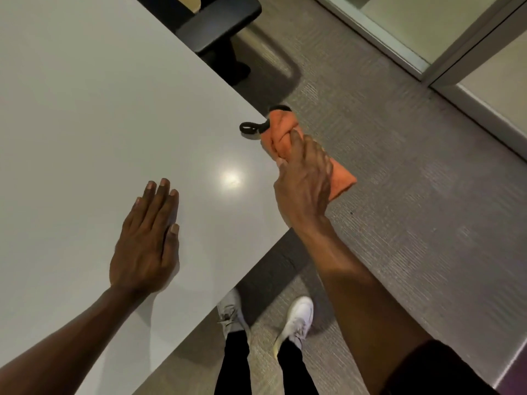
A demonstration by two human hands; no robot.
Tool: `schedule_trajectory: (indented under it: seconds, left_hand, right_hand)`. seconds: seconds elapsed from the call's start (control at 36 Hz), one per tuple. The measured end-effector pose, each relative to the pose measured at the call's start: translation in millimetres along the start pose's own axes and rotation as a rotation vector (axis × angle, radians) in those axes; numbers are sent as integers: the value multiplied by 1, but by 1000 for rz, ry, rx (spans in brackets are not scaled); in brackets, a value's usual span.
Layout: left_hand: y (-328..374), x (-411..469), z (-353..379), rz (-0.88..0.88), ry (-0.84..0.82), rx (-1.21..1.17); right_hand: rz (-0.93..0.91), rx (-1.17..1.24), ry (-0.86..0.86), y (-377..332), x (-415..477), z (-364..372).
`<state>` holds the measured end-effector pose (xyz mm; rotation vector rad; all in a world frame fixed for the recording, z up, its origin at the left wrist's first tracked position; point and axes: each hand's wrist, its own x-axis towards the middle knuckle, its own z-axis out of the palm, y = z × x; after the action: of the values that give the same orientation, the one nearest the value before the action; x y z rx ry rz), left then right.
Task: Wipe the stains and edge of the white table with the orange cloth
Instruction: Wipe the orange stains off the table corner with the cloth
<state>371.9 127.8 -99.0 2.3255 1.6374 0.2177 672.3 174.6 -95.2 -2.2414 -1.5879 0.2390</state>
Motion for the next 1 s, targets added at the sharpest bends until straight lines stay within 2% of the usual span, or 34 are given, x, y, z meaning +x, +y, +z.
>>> schedule_trajectory:
  seconds: [0.17, 0.36, 0.42, 0.53, 0.61, 0.69, 0.81, 1.0]
  left_hand:
    - [5, -1, -2, -19, -7, -3]
    - [7, 0, -2, -23, -22, 6]
    - [8, 0, -2, -24, -15, 1]
    - [9, 1, -2, -22, -11, 4]
    - [10, 0, 0, -22, 4, -5]
    - [9, 1, 1, -18, 2, 4]
    - [10, 1, 2, -21, 2, 14]
    - [12, -1, 5, -30, 11, 55]
  right_hand:
    - [-73, 9, 24, 5, -49, -5]
    - [49, 181, 99, -1, -116, 1]
    - [132, 286, 161, -10, -135, 2]
    - [319, 656, 259, -32, -153, 5]
    - [415, 801, 335, -44, -146, 10]
    - [481, 841, 388, -41, -126, 15]
    - [436, 818, 427, -23, -106, 13]
    - [389, 742, 364, -25, -135, 11]
